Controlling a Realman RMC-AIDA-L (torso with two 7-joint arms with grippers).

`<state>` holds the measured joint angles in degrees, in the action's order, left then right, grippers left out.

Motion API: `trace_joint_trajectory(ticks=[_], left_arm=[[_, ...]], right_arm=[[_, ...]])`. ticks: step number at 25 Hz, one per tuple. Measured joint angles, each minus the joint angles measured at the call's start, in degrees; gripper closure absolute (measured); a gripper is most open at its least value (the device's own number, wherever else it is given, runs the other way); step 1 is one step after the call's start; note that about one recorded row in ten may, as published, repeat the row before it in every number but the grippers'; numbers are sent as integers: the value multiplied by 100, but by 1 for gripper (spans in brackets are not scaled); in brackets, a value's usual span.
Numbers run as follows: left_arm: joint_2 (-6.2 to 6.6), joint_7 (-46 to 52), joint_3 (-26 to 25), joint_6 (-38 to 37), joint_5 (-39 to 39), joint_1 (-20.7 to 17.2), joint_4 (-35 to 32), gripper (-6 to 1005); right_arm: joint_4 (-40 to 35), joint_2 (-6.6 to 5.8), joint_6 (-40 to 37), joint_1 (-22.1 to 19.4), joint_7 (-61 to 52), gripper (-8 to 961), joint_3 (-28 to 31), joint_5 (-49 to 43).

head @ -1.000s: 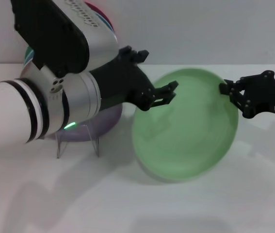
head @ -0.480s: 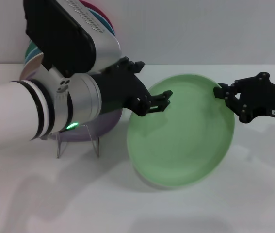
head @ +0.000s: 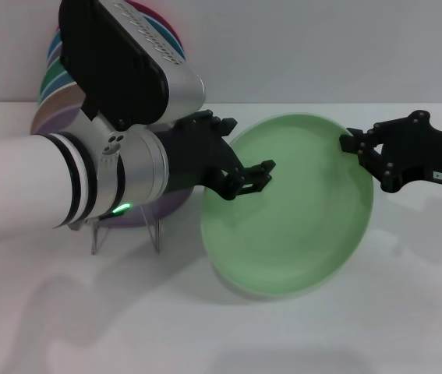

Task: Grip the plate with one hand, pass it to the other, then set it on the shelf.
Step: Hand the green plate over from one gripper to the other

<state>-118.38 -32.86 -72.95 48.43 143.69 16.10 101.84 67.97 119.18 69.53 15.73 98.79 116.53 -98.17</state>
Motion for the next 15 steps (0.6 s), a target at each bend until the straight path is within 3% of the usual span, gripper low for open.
trace_joint_trajectory(ticks=[15], left_arm=[[-4,-52,-204,-91,44,146,-240,646]], right_arm=[[-35,-3,19,-16,0,934,38,130]])
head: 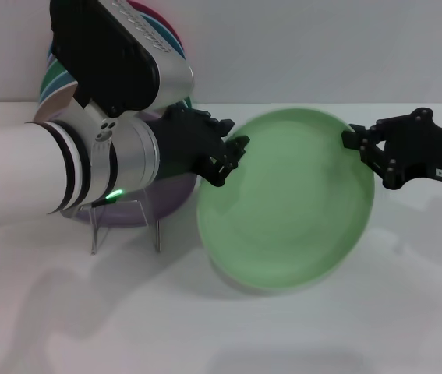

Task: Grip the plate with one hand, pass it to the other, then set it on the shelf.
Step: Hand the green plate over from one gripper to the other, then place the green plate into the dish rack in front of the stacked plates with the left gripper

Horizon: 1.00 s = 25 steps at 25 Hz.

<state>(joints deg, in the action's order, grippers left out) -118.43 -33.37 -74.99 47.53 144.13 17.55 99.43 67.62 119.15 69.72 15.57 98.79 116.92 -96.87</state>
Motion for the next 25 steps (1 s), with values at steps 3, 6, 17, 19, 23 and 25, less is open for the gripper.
trace_joint_trajectory(ticks=[3,6,17,19,23,25], left_arm=[[2,-21,22,-128,6,1,-37,752],[10,-41,38,-232,13,-12,-41,815],[15,-292,167,-667,-43,-108,45,941],[19,-400,250,-890,-50,-222,118,941],[34,-854,502,-1703,-57,-514,251,941],[38,-1102,658,-2077,-59,-622,269,942]], right_arm=[[-12,-5,16,-29,35,934,6,52],[-56,-5,72,-52,112,933,9,131],[-905,-10,547,-424,692,787,284,1807],[-1237,-1,787,-527,714,713,619,2208],[-2440,8,1553,-606,1033,534,1733,3088],[-3044,23,1860,-613,1370,521,2377,3341]])
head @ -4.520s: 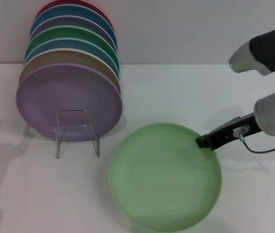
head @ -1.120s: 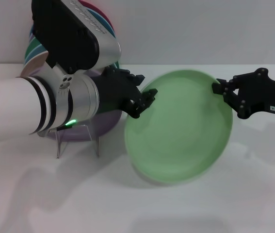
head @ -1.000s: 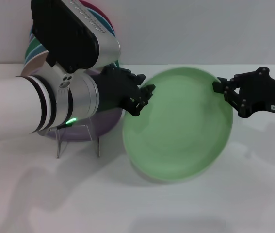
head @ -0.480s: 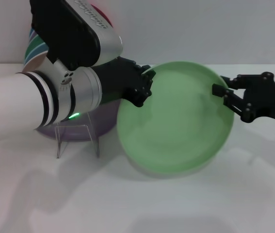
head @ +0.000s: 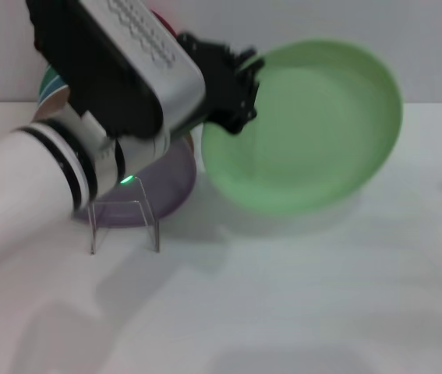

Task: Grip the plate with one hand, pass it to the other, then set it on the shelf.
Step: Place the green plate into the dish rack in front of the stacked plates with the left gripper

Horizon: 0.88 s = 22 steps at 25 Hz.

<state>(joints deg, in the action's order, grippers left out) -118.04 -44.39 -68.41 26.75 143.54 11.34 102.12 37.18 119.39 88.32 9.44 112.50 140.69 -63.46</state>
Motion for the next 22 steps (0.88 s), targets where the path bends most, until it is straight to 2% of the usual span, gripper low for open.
trace_joint_trajectory(ticks=[2,4,7,9,10,11,13,16,17,19,20,21,22], left_arm=[[18,-975,699,-1599,6,-376,-103,942],[62,-1358,1137,-2592,88,-509,-241,942],[251,-1498,1890,-4252,471,-560,-534,942],[425,-1204,2279,-5317,870,-527,-825,942],[605,-561,2517,-6421,1391,-485,-1232,941],[605,-561,2517,-6421,1391,-485,-1232,941],[716,430,2512,-7531,1936,-459,-1753,941],[827,1731,2300,-9349,2185,-246,-3049,941],[826,1892,2249,-9793,2190,-146,-3448,941],[723,2117,2038,-10960,2193,149,-4628,941],[555,2258,1761,-11607,2195,353,-5549,941],[555,2258,1761,-11607,2195,353,-5549,942],[478,2398,1582,-11883,2192,468,-6038,942]], right_arm=[[-355,21,167,-23,279,508,404,74],[-540,31,209,-54,491,495,538,81],[-720,32,198,-69,649,475,593,84],[-808,32,178,-49,667,475,602,83],[-830,32,168,-41,685,475,600,83],[-855,32,162,-33,712,475,594,82],[-950,32,155,-4,798,475,570,71],[-992,31,152,18,815,475,554,49],[-998,30,152,25,816,475,544,41],[-1001,29,151,29,817,475,508,37],[-1002,29,152,33,818,475,488,35],[-1009,26,152,37,818,475,468,32],[-1019,23,152,40,818,475,452,30]])
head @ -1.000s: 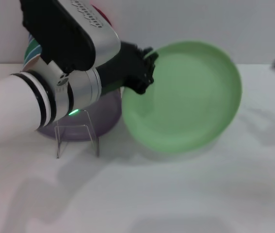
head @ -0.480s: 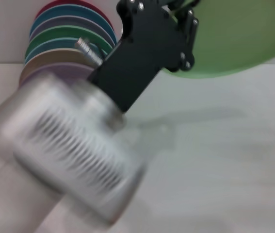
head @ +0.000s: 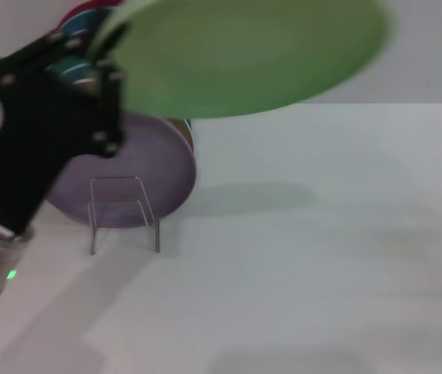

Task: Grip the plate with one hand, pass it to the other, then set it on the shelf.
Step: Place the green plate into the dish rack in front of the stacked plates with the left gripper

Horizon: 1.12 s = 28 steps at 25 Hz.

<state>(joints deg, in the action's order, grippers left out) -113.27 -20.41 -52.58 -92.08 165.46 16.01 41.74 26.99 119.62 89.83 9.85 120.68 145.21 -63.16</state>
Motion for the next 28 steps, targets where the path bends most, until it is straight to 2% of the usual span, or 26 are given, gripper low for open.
trace_joint_trajectory(ticks=[1,2,3,4,8,18,28], left_arm=[[-33,229,-142,-219,5,118,-403,942],[-33,229,-142,-219,5,118,-403,942],[-37,792,-418,-769,6,470,-1472,942],[-37,792,-418,-769,6,470,-1472,942],[-52,1006,-641,-1214,-2,789,-2470,942],[-29,1003,-615,-1269,1,859,-3173,942],[-13,937,-623,-1194,5,926,-3591,941]], right_arm=[[-16,-2,0,6,0,475,-12,-2],[-32,-5,0,12,1,475,-21,-3],[-42,-8,0,15,1,476,-25,-4],[-49,-9,0,16,1,476,-25,-6],[-105,-9,1,40,3,476,-25,-13],[-142,-17,25,79,1,476,-40,-81],[-141,-28,48,107,1,475,-150,-92]])
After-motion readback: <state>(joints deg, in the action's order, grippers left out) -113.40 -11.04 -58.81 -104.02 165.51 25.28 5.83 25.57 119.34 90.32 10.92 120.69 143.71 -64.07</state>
